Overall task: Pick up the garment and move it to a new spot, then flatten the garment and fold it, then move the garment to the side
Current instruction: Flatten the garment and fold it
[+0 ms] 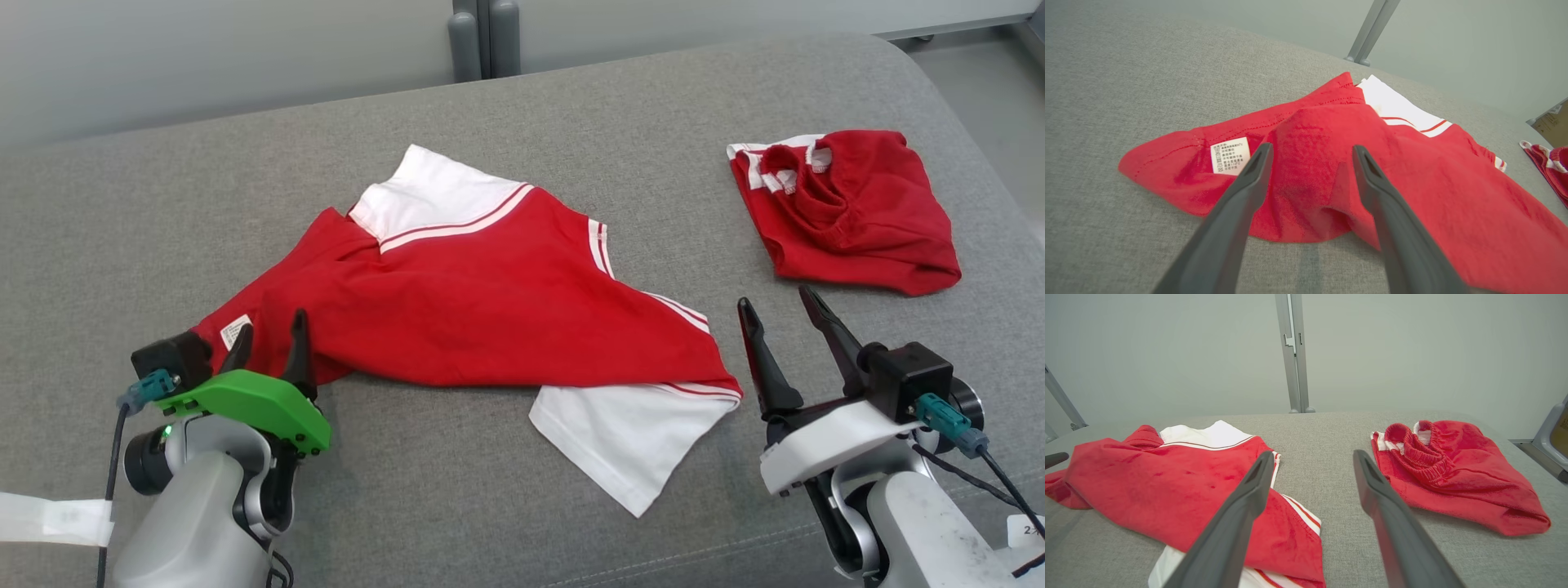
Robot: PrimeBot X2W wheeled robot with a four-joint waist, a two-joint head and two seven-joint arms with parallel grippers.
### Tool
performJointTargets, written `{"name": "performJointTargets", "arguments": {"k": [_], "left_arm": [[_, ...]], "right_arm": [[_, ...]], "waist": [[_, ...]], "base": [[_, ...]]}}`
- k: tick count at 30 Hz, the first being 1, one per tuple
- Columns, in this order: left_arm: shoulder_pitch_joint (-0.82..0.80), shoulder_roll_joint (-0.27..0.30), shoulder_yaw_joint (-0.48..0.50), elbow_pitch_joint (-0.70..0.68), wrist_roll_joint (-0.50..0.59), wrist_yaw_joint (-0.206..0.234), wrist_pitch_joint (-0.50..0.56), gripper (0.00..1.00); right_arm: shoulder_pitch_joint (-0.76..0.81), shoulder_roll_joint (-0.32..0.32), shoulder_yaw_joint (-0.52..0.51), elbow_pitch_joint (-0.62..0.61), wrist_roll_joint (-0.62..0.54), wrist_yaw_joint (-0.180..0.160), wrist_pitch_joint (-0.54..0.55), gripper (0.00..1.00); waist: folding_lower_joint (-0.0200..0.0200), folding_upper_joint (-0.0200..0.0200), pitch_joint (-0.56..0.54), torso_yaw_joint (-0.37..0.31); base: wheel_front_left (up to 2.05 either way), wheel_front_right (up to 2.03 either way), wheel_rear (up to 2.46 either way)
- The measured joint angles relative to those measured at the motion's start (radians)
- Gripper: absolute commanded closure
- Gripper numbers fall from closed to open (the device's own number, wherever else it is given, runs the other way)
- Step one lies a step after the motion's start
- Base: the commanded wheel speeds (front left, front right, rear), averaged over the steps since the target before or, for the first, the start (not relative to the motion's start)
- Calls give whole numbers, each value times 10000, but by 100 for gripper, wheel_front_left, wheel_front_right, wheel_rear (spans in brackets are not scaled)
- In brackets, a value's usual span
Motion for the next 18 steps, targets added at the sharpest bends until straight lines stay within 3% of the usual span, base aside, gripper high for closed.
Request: {"name": "performJointTargets", "arguments": {"k": [14,15,17,18], "left_arm": [[-1105,27,270,968,-134,125,782,0],[-1150,13,242,993,-134,125,836,16],[-1244,-42,121,1024,-132,123,943,100],[-1276,-75,4,1055,-132,117,1030,100]], "right_arm": [[-501,38,270,-81,-90,148,109,0],[-500,40,249,-73,-90,146,109,0],[-500,36,150,-61,-90,134,107,0],[-500,31,102,-46,-90,132,105,0]], "waist": [[0,0,546,-489],[0,0,582,-529],[0,0,647,-590],[0,0,672,-610]], "base": [[0,0,0],[0,0,0],[0,0,0],[0,0,0]]}}
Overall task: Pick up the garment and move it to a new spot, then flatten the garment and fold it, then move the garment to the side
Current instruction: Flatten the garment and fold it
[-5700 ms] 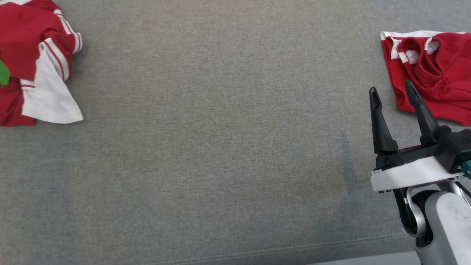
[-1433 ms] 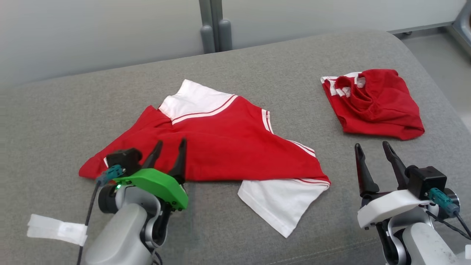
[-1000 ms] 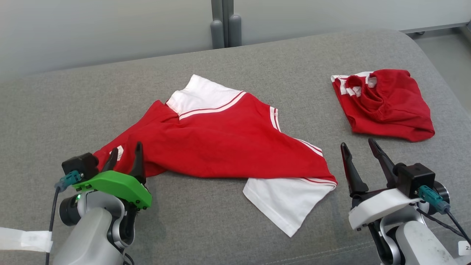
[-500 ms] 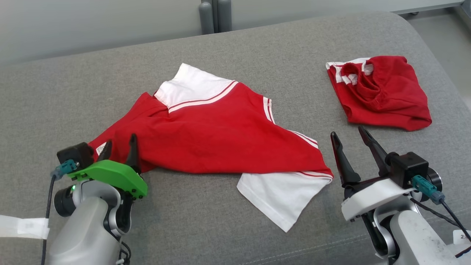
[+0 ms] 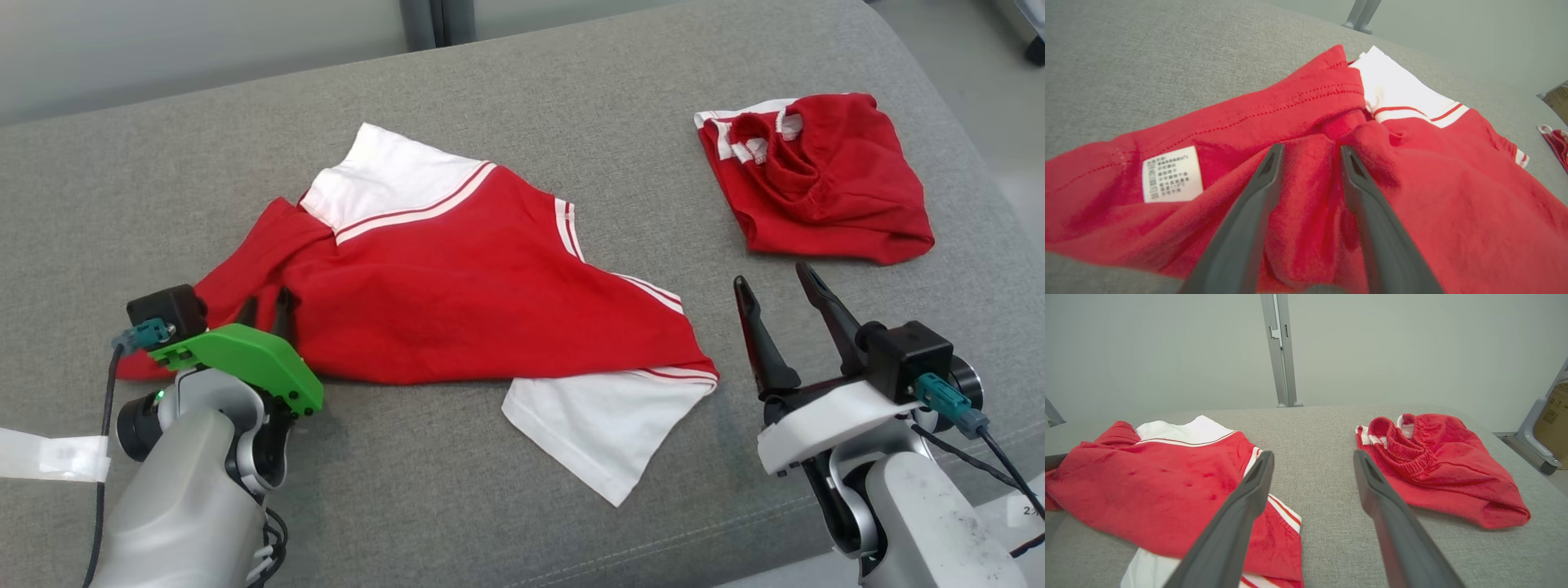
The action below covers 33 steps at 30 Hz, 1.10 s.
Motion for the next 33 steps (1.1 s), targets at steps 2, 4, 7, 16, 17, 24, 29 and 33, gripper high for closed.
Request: {"name": "performJointTargets", "arguments": {"k": [2,4,7,16,17,24,29,33], "left_arm": [[-20,-96,-113,38,4,-65,6,100],[-52,-192,-188,61,19,-161,-8,100],[-205,-311,-194,19,61,-242,-276,100],[-999,-366,-288,-654,462,-734,-901,100],[-1054,-395,-324,-809,522,-796,-941,100],[-1342,-756,-1039,-1839,863,-1473,-1064,100],[-621,-943,-1638,-2173,940,-1774,-1062,100],[642,-907,-1868,-2290,915,-1770,-1062,100]], "right_arm": [[1,0,-77,40,2,-75,-8,0],[2,0,-192,71,4,-100,-50,0],[1,0,-244,96,6,-100,-102,0],[0,46,-113,253,27,-90,-136,0],[0,44,-128,255,38,-92,-138,0],[4,12,-410,282,69,-196,-224,0],[78,-92,-773,336,146,-280,-309,0],[168,-130,-974,364,159,-357,-313,0]], "waist": [[0,0,19,-8],[0,0,-5,28],[0,0,-76,109],[0,0,-371,246],[0,0,-396,250],[0,0,-525,276],[0,0,-624,466],[0,0,-734,666]], "base": [[0,0,0],[0,0,0],[0,0,0],[0,0,0],[0,0,0],[0,0,0],[0,0,0],[0,0,0]]}}
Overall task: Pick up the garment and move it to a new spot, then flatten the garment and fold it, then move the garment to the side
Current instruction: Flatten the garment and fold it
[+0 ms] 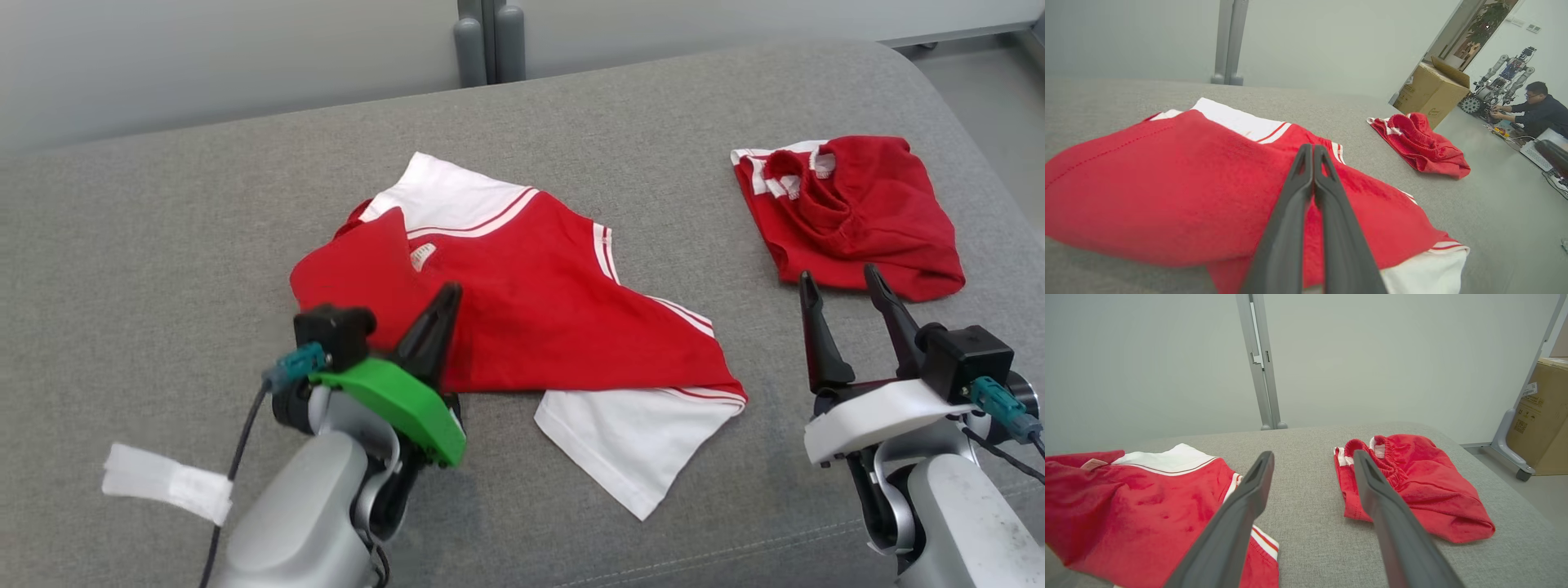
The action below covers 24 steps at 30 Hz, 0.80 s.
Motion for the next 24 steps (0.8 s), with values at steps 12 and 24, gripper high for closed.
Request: {"name": "performJointTargets", "arguments": {"k": [12,24], "left_arm": [[2593,46,-293,-140,-514,284,117,100],[3405,92,-965,-489,-500,368,554,16]], "right_arm": [[345,-403,-420,21,81,-94,-86,0],[54,-1053,117,23,-211,360,374,0]], "waist": [[0,0,-322,878],[0,0,-706,2150]], "base": [[0,0,0],[0,0,0]]}}
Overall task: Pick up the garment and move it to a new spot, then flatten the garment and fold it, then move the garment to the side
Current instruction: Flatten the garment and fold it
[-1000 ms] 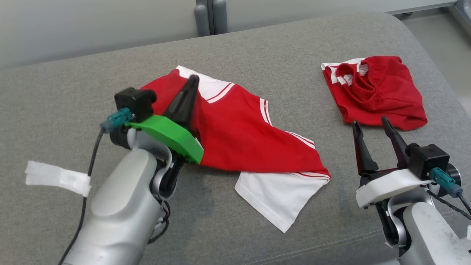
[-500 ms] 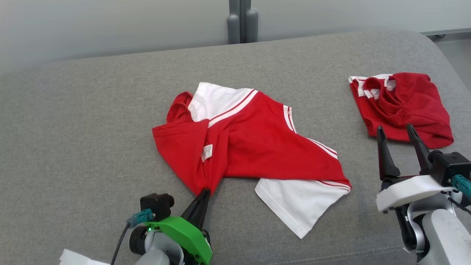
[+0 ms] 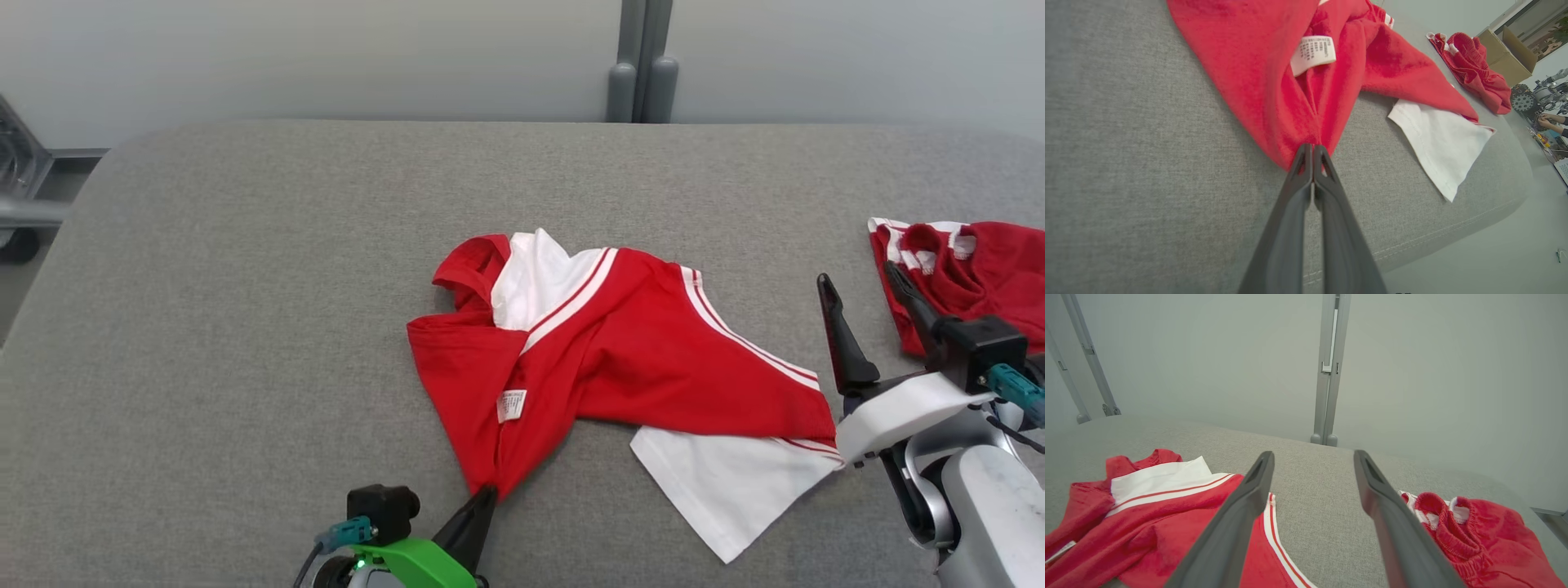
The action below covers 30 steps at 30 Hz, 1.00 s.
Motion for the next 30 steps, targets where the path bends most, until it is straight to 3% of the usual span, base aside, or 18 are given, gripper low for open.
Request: {"name": "performJointTargets", "arguments": {"k": [1,7,12,23,30], "left_arm": [[2,13,-2,-69,15,12,-6,0],[-96,194,339,-953,242,274,-263,0],[-811,249,500,-1528,637,499,-328,0],[-1995,134,-109,-713,1112,800,514,0],[-2655,245,255,150,1465,1166,874,0]], "right_arm": [[-72,0,36,-6,-6,15,46,0],[-219,245,393,-23,-2,192,261,0],[-219,522,614,-4,29,272,422,0],[-335,849,894,10,29,272,569,0],[-389,838,846,-17,27,263,568,0]], "waist": [[-1,0,-29,102],[0,0,-172,585],[-1,0,-195,544],[-1,0,72,-374],[-1,0,406,-1334]], "base": [[0,0,0],[0,0,0],[0,0,0],[0,0,0],[0,0,0]]}}
